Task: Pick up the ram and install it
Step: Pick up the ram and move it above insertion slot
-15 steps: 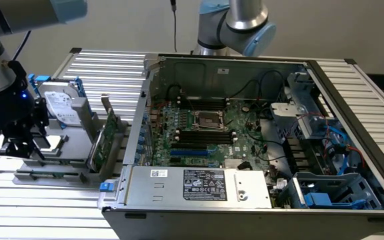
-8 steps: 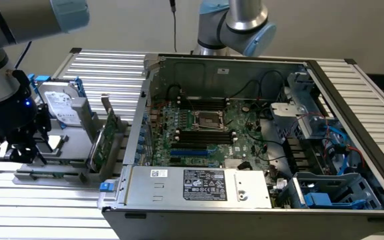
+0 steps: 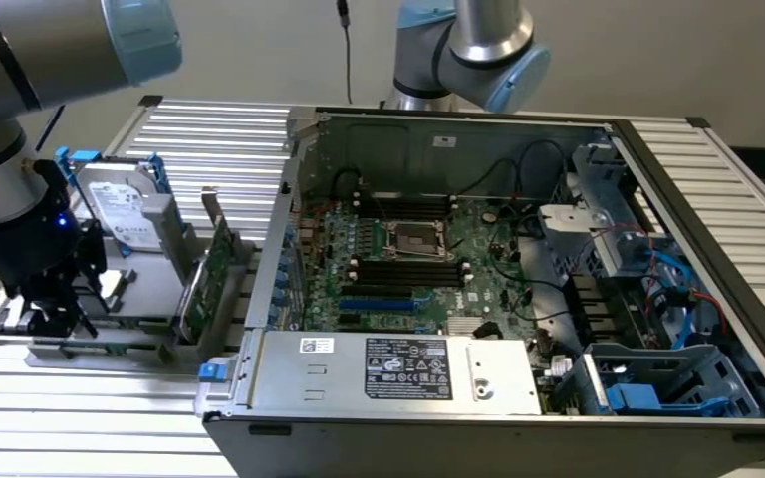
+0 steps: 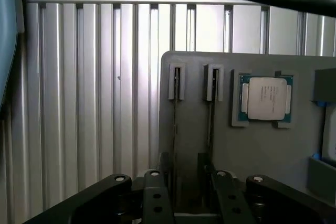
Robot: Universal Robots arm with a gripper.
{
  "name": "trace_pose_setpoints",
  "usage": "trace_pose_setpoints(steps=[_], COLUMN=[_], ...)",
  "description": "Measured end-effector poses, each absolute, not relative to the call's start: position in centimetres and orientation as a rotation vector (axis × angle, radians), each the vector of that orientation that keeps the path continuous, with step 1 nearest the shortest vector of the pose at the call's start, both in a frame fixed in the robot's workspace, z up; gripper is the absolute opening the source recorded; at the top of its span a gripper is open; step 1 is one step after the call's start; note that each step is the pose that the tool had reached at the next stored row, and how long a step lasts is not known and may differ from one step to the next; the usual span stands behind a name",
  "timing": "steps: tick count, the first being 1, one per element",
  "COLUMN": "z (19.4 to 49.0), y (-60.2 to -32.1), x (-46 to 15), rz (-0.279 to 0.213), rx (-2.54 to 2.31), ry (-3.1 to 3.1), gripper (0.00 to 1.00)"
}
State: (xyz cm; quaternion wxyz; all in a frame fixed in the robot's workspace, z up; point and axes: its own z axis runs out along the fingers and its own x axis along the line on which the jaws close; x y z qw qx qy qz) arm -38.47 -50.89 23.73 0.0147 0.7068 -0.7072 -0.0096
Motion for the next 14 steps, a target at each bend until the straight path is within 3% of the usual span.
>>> trace_pose_setpoints(steps=[14], z=[21.2], y=[-51.4], x=[-38.5], rz=[-0.030], rx=[2.201], ry=[-2.200], gripper=[0.36])
